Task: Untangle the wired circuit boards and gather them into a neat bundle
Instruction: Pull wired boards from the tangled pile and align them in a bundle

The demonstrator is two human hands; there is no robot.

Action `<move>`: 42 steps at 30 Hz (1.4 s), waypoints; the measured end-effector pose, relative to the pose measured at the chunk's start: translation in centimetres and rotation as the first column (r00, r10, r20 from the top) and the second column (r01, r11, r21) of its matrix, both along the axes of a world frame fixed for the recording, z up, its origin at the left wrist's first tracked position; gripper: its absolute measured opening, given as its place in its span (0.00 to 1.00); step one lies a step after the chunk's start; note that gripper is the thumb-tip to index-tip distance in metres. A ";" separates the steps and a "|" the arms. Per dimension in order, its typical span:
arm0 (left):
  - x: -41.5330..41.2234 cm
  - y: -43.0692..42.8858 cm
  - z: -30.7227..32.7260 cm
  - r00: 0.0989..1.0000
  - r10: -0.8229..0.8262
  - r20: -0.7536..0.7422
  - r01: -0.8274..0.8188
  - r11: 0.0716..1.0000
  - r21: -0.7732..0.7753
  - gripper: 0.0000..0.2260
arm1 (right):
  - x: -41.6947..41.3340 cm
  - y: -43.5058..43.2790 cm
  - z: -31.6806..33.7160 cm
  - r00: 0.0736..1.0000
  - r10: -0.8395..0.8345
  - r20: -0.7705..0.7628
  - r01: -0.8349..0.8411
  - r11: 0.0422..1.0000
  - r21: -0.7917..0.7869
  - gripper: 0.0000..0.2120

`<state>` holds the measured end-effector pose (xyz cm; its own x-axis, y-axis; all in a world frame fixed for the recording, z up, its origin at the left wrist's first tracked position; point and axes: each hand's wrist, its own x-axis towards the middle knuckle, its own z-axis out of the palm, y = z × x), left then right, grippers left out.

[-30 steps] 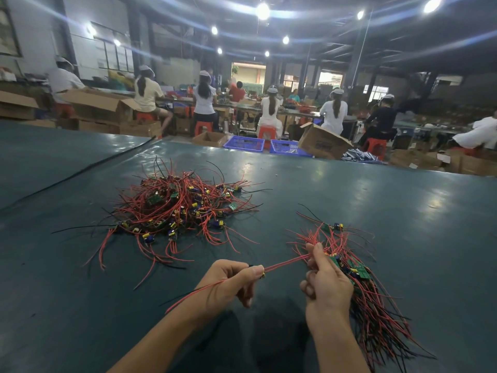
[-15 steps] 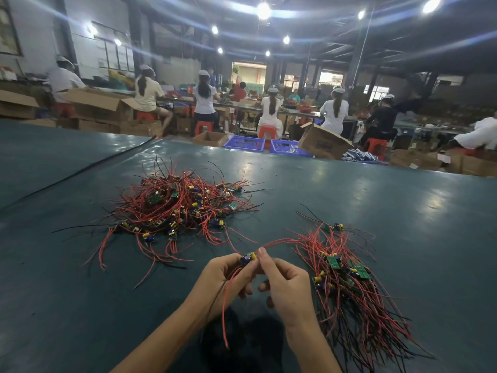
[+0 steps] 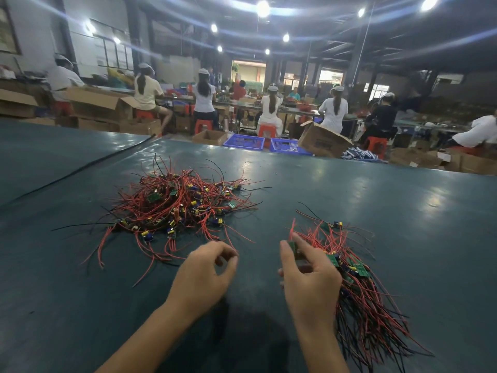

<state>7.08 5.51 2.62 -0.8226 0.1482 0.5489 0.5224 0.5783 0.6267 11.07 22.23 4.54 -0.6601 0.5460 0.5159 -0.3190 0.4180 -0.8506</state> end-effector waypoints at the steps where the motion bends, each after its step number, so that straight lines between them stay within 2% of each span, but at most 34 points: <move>1: -0.3 -0.5 0.2 0.996 0.071 -0.053 -0.073 0.997 -0.034 0.04 | 0.1 0.1 0.4 0.986 -0.060 -0.156 0.078 0.991 0.113 0.12; 2: -0.6 -1.1 0.3 0.986 0.136 -0.100 -0.143 0.987 -0.067 0.04 | 0.4 0.0 0.6 0.957 -0.089 -0.275 0.152 0.964 0.216 0.12; 4: -1.2 -2.3 0.3 0.949 0.276 -0.152 -0.296 0.947 -0.127 0.07 | 0.6 -0.1 0.7 0.936 -0.150 -0.319 0.265 0.897 0.355 0.13; 5: -1.6 -2.9 0.2 0.927 0.343 -0.154 -0.365 0.918 -0.155 0.09 | 0.5 0.0 0.7 0.946 -0.188 -0.264 0.283 0.876 0.391 0.14; 7: -2.1 -3.9 -0.1 0.888 0.434 -0.154 -0.457 0.868 -0.193 0.12 | 0.4 0.0 0.3 0.960 -0.277 -0.049 0.271 0.865 0.422 0.16; 9: -2.5 -4.6 -0.2 0.871 0.470 -0.139 -0.490 0.838 -0.240 0.14 | 0.4 0.3 0.0 0.927 -0.321 0.196 0.209 0.872 0.442 0.16; 10: -2.7 -4.8 -0.4 0.870 0.482 -0.106 -0.491 0.825 -0.281 0.16 | 0.4 0.4 -0.1 0.902 -0.337 0.271 0.190 0.871 0.453 0.16; 12: -3.1 -5.2 -1.0 0.861 0.508 0.010 -0.462 0.792 -0.399 0.19 | 0.4 0.6 -0.2 0.871 -0.354 0.340 0.164 0.863 0.478 0.16; 15: -3.5 -5.3 -2.1 0.823 0.541 0.170 -0.361 0.731 -0.579 0.24 | 0.5 0.0 -0.2 0.886 -0.342 0.312 0.157 0.856 0.492 0.14; 19: -3.6 -5.1 -2.6 0.821 0.535 0.196 -0.332 0.729 -0.599 0.23 | 0.6 0.0 0.1 0.930 -0.340 0.140 0.226 0.830 0.510 0.11; 22: -3.6 -4.9 -2.8 0.832 0.522 0.186 -0.326 0.733 -0.597 0.22 | 0.7 -0.1 0.2 0.927 -0.357 0.117 0.246 0.811 0.531 0.12; 23: -3.5 -4.8 -2.8 0.836 0.516 0.187 -0.319 0.735 -0.599 0.22 | 0.7 -0.2 0.1 0.921 -0.365 0.138 0.239 0.807 0.540 0.12; 25: -3.4 -4.5 -2.8 0.845 0.503 0.182 -0.312 0.740 -0.596 0.22 | 0.5 -0.2 -0.2 0.875 -0.385 0.292 0.149 0.790 0.595 0.12; 28: -3.0 -4.1 -2.5 0.892 0.437 0.114 -0.320 0.790 -0.524 0.20 | 0.6 0.1 -0.5 0.761 -0.415 0.498 -0.029 0.746 0.665 0.20; 32: -3.0 -2.9 -1.3 0.974 0.173 -0.147 -0.209 0.937 -0.281 0.13 | 0.5 0.1 -0.5 0.723 -0.396 0.566 -0.081 0.765 0.639 0.35; 34: -3.5 -2.0 -1.0 0.976 0.099 -0.193 -0.156 0.940 -0.305 0.12 | 0.3 0.2 -0.7 0.706 -0.396 0.587 -0.094 0.770 0.632 0.35; 39: -6.6 -0.7 -1.0 0.993 0.114 -0.036 -0.118 0.879 -0.462 0.18 | 0.3 0.5 -1.0 0.665 -0.371 0.648 -0.173 0.768 0.617 0.32; 42: -9.0 -0.4 -0.5 0.980 0.170 0.101 -0.086 0.826 -0.556 0.22 | 0.2 0.2 -0.9 0.717 -0.321 0.619 -0.162 0.787 0.595 0.30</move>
<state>-1.92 5.08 2.15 -0.9168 0.2776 0.2871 0.3510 0.9030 0.2478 11.27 22.47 3.65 -0.9113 0.3700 0.1808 0.2809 0.8795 -0.3841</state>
